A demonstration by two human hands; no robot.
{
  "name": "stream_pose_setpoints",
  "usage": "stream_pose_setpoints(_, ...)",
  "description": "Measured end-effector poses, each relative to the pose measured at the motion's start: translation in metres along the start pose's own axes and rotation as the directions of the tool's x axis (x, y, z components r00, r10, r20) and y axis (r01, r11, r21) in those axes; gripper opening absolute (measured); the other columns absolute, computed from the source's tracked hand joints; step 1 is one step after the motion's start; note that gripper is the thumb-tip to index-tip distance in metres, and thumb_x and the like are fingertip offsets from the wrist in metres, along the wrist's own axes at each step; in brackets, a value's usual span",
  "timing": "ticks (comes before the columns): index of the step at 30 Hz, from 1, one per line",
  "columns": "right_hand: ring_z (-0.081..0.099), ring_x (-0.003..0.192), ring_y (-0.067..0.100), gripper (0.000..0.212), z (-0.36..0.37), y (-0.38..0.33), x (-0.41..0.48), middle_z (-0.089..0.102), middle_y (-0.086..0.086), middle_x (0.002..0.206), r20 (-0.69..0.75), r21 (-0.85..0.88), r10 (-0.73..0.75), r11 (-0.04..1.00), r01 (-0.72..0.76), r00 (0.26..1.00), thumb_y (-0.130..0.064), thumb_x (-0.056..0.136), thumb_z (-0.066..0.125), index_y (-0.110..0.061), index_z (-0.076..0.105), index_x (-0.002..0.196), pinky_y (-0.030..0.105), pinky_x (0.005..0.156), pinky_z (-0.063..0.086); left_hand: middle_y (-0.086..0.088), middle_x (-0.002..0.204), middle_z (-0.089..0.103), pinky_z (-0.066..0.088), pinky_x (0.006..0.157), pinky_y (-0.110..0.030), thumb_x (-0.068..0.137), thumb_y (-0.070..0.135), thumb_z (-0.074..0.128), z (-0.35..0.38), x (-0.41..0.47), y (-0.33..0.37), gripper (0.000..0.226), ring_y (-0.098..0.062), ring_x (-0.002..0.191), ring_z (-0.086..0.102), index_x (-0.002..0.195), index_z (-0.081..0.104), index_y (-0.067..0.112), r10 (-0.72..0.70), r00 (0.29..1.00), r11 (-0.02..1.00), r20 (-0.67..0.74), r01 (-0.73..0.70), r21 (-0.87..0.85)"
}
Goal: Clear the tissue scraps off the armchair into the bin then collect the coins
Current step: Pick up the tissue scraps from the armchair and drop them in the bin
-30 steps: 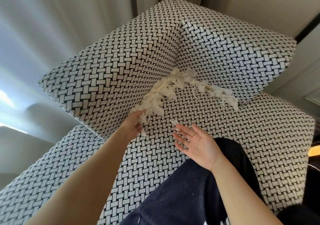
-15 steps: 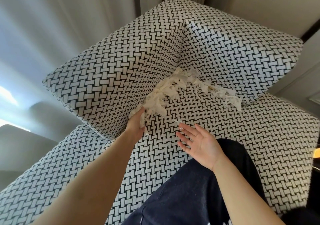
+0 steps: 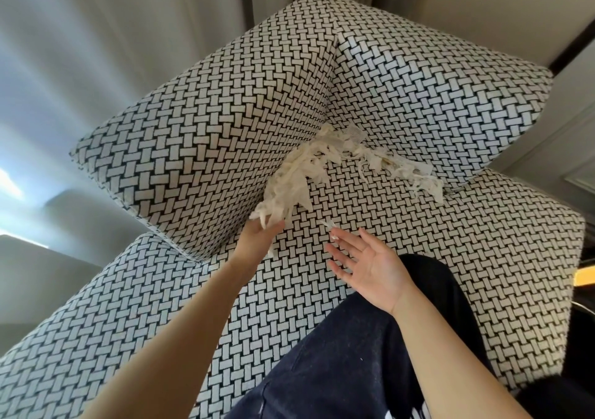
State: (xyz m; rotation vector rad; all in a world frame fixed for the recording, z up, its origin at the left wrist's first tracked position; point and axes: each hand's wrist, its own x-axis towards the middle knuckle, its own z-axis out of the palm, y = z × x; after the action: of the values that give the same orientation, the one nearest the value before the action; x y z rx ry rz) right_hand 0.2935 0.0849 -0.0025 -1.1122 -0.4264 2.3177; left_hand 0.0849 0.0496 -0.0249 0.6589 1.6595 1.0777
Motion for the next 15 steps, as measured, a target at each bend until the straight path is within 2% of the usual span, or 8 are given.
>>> stream_pose_setpoints(2,0.051,0.124,0.024,0.040,0.000,0.000,0.000,0.062,0.004,0.119,0.002,-0.001,-0.004,1.000,0.004,1.000,-0.035,0.084,0.053,-0.009,0.069,0.109,0.045,0.111,0.031,0.006,0.107,0.064,0.043,0.073,-0.018,0.092,0.020,0.055,0.002,-0.007,-0.002,0.024,-0.006,0.093,0.058,0.115,0.058,0.019,0.028,0.999,0.993,0.018,-0.030,0.118)
stream_pose_setpoints(4,0.050,0.124,0.024,0.041,0.000,0.001,-0.001,0.060,0.005,0.120,-0.001,-0.006,-0.010,1.000,0.010,1.000,-0.035,0.084,0.053,-0.008,0.067,0.112,0.045,0.111,0.031,0.002,0.120,0.059,0.042,0.065,-0.012,0.091,0.016,0.056,0.002,-0.013,-0.007,0.014,-0.007,0.085,0.055,0.101,0.059,0.025,0.083,0.995,0.957,0.054,-0.095,0.275)
stream_pose_setpoints(5,0.050,0.125,0.024,0.043,0.000,0.001,-0.001,0.059,0.005,0.122,-0.005,-0.011,-0.014,1.000,0.014,1.000,-0.036,0.084,0.053,-0.008,0.066,0.114,0.045,0.110,0.032,0.002,0.132,0.050,0.044,0.072,-0.015,0.090,0.014,0.057,0.001,-0.015,-0.012,0.014,-0.010,0.092,0.053,0.098,0.060,0.025,0.116,0.991,0.923,0.074,-0.135,0.360)
stream_pose_setpoints(6,0.049,0.125,0.025,0.044,0.000,0.001,-0.001,0.058,0.006,0.122,-0.010,-0.018,-0.019,1.000,0.018,1.000,-0.036,0.084,0.053,-0.008,0.066,0.115,0.045,0.109,0.034,0.003,0.142,0.038,0.044,0.086,-0.021,0.089,0.015,0.059,0.000,-0.016,-0.017,0.016,-0.014,0.108,0.049,0.102,0.064,0.022,0.147,0.985,0.868,0.095,-0.174,0.464)
stream_pose_setpoints(8,0.049,0.126,0.025,0.045,0.000,0.001,-0.001,0.058,0.007,0.124,-0.017,-0.026,-0.028,0.999,0.027,0.999,-0.036,0.084,0.053,-0.008,0.064,0.117,0.044,0.108,0.035,0.008,0.151,0.021,0.029,0.108,-0.036,0.088,0.020,0.059,-0.003,-0.021,-0.027,0.024,-0.022,0.130,0.028,0.112,0.065,0.019,0.181,0.972,0.700,0.151,-0.235,0.674)
stream_pose_setpoints(10,0.049,0.127,0.026,0.045,0.000,0.002,-0.002,0.057,0.007,0.124,-0.023,-0.032,-0.035,0.999,0.034,0.999,-0.035,0.084,0.053,-0.008,0.064,0.118,0.044,0.108,0.036,0.007,0.154,0.014,0.024,0.109,-0.040,0.089,0.024,0.057,-0.005,-0.028,-0.033,0.028,-0.025,0.129,0.023,0.116,0.063,0.029,0.232,0.944,0.560,0.235,-0.327,0.761)
stream_pose_setpoints(12,0.049,0.126,0.026,0.044,0.001,0.003,-0.002,0.056,0.007,0.125,-0.029,-0.048,-0.041,0.998,0.040,0.999,-0.035,0.084,0.053,-0.008,0.064,0.117,0.043,0.108,0.036,0.007,0.155,0.012,0.026,0.109,-0.041,0.088,0.025,0.057,-0.007,-0.036,-0.036,0.030,-0.025,0.126,0.023,0.115,0.063,0.036,0.249,0.927,0.527,0.279,-0.372,0.764)
stream_pose_setpoints(15,0.052,0.120,0.024,0.041,0.002,0.004,-0.001,0.058,0.007,0.122,-0.039,-0.081,-0.057,0.995,0.054,0.998,-0.032,0.084,0.054,-0.007,0.065,0.115,0.043,0.108,0.036,0.007,0.155,0.010,0.022,0.110,-0.042,0.083,0.019,0.061,-0.010,-0.044,-0.039,0.028,-0.023,0.134,0.016,0.105,0.067,0.035,0.236,0.924,0.556,0.300,-0.382,0.738)
